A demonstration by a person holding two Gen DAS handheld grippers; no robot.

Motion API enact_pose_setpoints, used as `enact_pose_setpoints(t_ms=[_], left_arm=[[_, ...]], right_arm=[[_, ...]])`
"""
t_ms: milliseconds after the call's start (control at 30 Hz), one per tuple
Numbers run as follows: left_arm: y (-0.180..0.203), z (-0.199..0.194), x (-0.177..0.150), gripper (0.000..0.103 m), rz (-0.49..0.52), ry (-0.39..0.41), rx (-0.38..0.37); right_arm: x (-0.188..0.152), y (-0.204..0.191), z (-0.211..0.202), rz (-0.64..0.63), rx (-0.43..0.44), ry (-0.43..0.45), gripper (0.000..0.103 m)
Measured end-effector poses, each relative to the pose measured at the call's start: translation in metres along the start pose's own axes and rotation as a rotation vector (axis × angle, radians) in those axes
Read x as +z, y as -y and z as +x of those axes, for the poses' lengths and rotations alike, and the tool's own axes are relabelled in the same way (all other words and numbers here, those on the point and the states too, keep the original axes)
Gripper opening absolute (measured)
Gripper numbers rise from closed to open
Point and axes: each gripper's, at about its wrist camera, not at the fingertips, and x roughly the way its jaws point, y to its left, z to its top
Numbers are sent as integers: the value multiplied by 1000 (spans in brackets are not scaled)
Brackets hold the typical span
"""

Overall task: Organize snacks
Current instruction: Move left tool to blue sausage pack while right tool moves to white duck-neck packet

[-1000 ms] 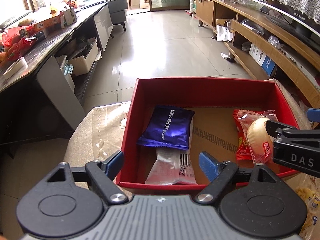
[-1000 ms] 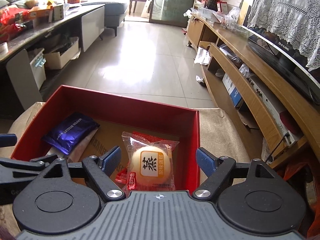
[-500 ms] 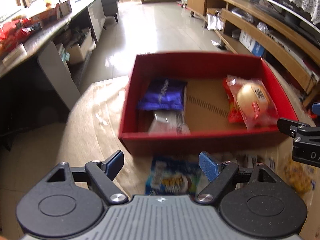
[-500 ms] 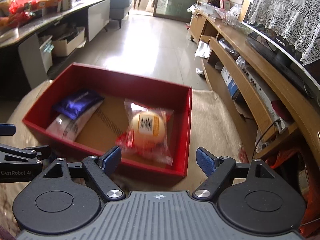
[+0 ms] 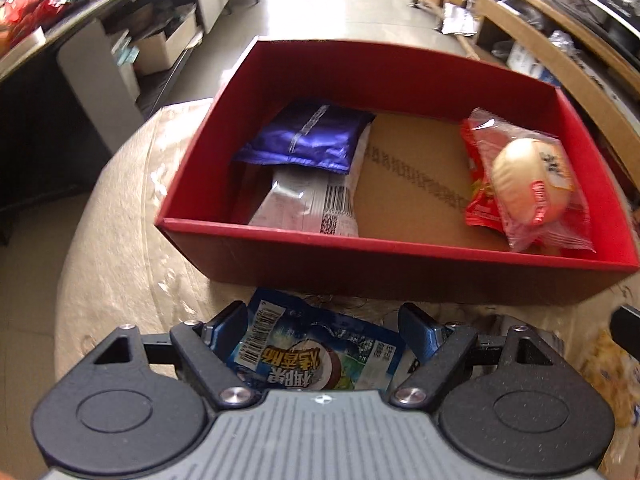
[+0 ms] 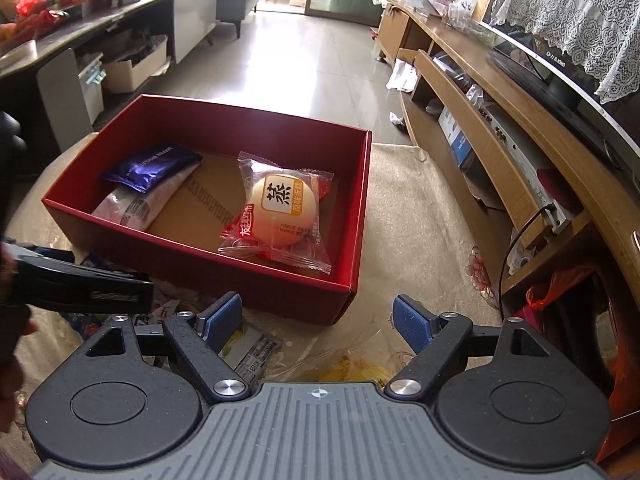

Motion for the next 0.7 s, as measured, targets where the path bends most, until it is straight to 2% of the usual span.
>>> enact_pose_setpoints(t_ms=[133, 267, 400, 533, 700], left_arm=[[-6, 7, -2, 80, -22, -11, 35], [-22, 0, -14, 82, -17, -50, 13], [-35, -13, -37, 83, 46, -91, 8], [-54, -26, -56, 83, 47, -134, -24], [-79, -40, -72, 84, -68, -143, -60]], right_arm=[[-1, -2, 0, -13, 10, -3, 87], [-2, -4, 2, -23, 31, -22, 87], [-4, -7, 1, -39, 49, -35, 87], [-8, -9, -3, -57, 56, -43, 87], [-12, -11, -6, -61, 74, -55, 89]])
